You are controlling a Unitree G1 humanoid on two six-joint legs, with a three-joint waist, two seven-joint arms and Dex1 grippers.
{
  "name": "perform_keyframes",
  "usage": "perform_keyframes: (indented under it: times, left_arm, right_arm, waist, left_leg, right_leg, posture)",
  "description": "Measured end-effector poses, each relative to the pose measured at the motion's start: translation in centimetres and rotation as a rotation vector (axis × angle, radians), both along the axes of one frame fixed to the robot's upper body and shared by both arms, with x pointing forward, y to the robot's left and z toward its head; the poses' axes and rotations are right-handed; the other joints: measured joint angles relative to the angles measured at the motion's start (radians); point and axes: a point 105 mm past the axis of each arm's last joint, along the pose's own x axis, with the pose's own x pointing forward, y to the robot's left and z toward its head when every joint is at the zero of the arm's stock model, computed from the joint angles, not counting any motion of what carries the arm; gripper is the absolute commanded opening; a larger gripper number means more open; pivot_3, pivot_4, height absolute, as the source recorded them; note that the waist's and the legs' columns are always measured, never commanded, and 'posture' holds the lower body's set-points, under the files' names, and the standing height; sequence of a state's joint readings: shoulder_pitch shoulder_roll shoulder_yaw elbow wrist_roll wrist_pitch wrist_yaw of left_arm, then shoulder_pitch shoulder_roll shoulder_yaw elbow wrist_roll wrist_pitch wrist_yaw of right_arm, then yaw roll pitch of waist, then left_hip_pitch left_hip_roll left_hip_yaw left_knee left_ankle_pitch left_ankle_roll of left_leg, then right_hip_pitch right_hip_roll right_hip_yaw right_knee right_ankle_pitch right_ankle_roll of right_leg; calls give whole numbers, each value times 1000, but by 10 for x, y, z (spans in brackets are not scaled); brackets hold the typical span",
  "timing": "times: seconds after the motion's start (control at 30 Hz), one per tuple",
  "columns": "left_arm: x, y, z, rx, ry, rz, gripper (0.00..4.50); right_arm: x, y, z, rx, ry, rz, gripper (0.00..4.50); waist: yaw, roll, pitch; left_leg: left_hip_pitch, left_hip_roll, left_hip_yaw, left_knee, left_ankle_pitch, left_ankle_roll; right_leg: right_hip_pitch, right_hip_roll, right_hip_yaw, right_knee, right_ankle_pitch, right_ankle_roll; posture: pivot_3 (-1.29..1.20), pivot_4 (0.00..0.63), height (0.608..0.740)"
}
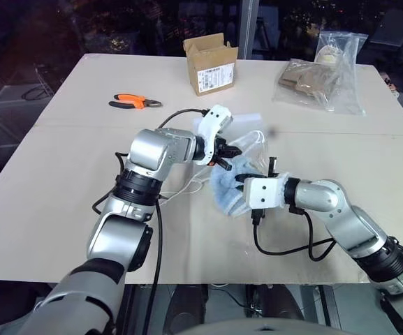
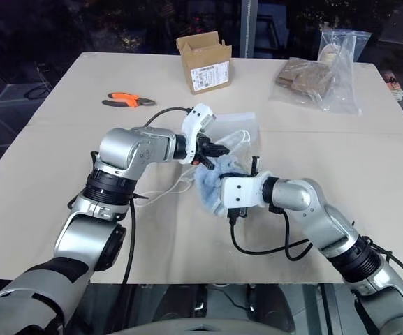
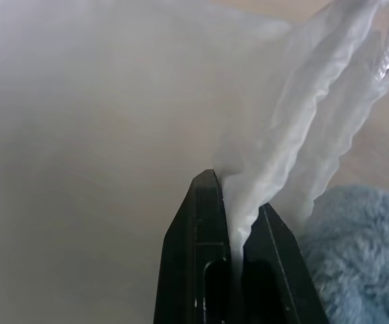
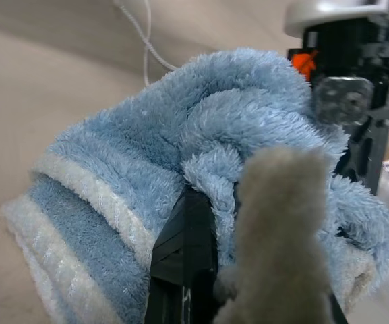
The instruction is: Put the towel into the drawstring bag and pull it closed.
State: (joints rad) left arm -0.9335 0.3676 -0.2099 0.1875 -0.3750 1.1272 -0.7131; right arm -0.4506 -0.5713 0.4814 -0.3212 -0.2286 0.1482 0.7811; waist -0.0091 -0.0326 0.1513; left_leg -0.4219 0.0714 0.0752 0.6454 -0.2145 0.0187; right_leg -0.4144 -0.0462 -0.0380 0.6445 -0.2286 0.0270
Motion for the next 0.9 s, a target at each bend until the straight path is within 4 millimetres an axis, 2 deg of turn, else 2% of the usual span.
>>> perform_keyframes:
  times: [0.2,0.3,0.33,0.37,0.47,0.57,0.67,0.77,0.9]
  left_arm:
    - [14,18,-11,38,-3,93,0]
    - [17,23,-11,28,5,113,0]
    - [16,25,-9,21,8,109,0]
    - [16,27,-7,17,7,109,0]
    - [15,32,-5,13,5,111,0]
    - [13,34,-4,18,-2,108,0]
    - [12,34,-6,19,1,105,0]
    - [10,33,-8,19,5,101,0]
    - [9,31,-5,18,-10,92,0]
  right_arm:
    - [-6,4,-1,-10,10,33,42]
    - [-5,10,4,88,26,5,42]
    - [-2,11,6,177,100,-34,653]
    - [-1,11,4,227,171,-56,839]
    - [2,5,-1,264,278,-101,1978]
    - [4,-8,-6,282,361,-155,3407]
    - [-3,-14,-10,310,442,-182,4442]
    - [-7,-22,-9,404,553,-246,4475]
    - [-2,-28,8,580,620,-313,4475]
  waist:
    - [0,0,0]
    - [0,0,0]
    - [0,0,0]
    - [0,0,0]
    - [2,0,0]
    - [5,0,0]
    - [5,0,0]
    - [5,0,0]
    - [2,0,0]
  left_leg:
    - [0,0,0,2,0,0]
    - [0,0,-1,2,0,0]
    - [0,0,-1,2,0,0]
    - [-1,0,-1,2,0,0]
    - [-1,0,0,3,0,0]
    - [-1,0,-1,3,0,0]
    - [-1,0,-1,2,0,0]
    - [-1,0,-1,2,0,0]
    - [0,0,-1,2,0,0]
  right_leg:
    - [0,0,-1,1,0,0]
    - [0,0,-1,1,0,0]
    - [0,0,-1,1,0,0]
    - [0,0,-1,1,0,0]
    - [0,0,-1,1,0,0]
    - [0,0,-1,1,0,0]
    - [0,0,-1,1,0,0]
    - [0,0,-1,2,0,0]
    - [0,0,-1,2,0,0]
  posture:
    - [0,150,740]
    - [0,150,740]
    - [0,150,740]
    - [0,150,740]
    - [0,150,740]
    - [0,150,740]
    - [0,150,740]
    - [0,150,740]
    - [0,150,740]
